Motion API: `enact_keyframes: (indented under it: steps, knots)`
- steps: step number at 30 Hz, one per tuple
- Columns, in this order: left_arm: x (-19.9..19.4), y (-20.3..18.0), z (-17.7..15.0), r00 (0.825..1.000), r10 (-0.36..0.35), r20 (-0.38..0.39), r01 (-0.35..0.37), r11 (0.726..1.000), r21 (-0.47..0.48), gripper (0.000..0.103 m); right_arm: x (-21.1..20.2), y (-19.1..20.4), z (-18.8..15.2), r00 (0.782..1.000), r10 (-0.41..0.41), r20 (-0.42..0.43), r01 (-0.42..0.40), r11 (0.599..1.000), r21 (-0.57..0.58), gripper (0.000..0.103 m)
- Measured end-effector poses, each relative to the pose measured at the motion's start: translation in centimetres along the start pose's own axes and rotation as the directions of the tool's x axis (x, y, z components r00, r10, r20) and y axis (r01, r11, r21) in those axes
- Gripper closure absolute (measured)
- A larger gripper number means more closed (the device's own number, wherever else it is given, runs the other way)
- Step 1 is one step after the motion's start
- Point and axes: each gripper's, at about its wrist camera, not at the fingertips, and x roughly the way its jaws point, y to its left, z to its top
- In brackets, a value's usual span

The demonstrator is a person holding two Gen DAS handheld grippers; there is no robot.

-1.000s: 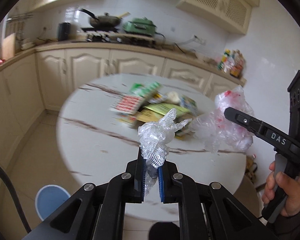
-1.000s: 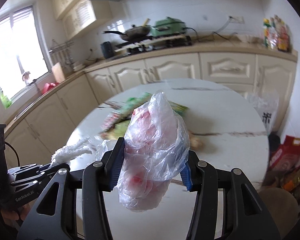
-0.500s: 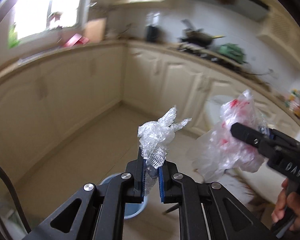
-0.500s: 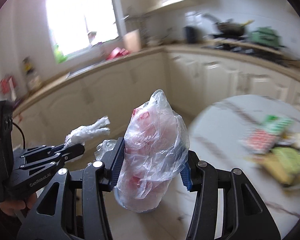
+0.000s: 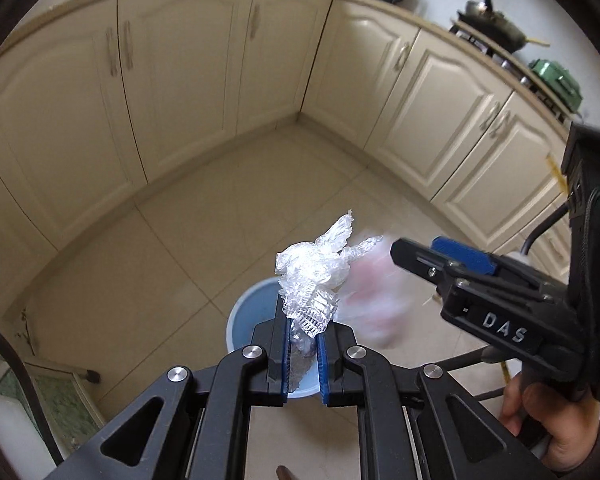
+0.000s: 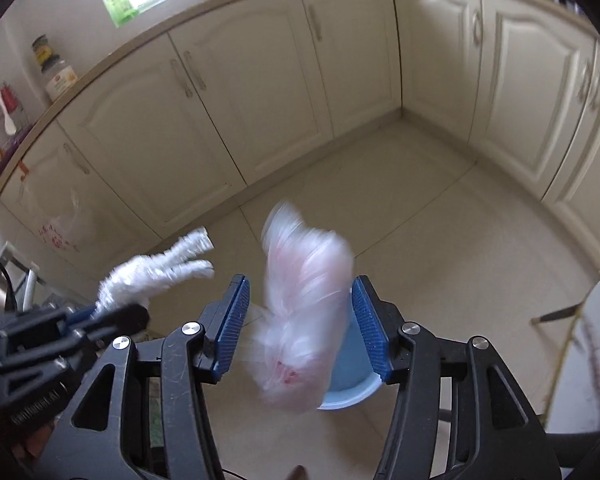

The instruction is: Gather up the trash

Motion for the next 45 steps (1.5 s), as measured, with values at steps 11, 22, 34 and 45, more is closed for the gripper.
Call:
enact_keyframes:
  steps: [11,22,34,45]
  knots:
    - [10.1,0.9,5.3,0.985,0.009,-0.170,-0.013,1.000,-0.020,0.087,-0.9,-2.3,-0.2,0.989,-0.134,0.060,0.132,0.991,0.032,0.015]
    - [2.9,1.4,7.5,0.995,0.079,-0.055,-0.082,0.995,-0.063,0.054,-6.9,-0.6,0.4,0.959,-0.232,0.162,0.233,0.972,0.012,0.011]
    - [-16.9,-6.5,7.9,0.907,0.172,0.385,-0.185,0.983,-0.003,0.023,-21.1,3.1,-1.0,0.901,-0.232,0.366,0.246,0.969,0.010,0.000]
    - [-31.1,-16.2,0.5,0.708,0.095,0.699,-0.187,0.981,0.056,0.001,-41.4,6.7,-7.5,0.706,-0.361,0.609,0.408,0.911,0.068,0.000]
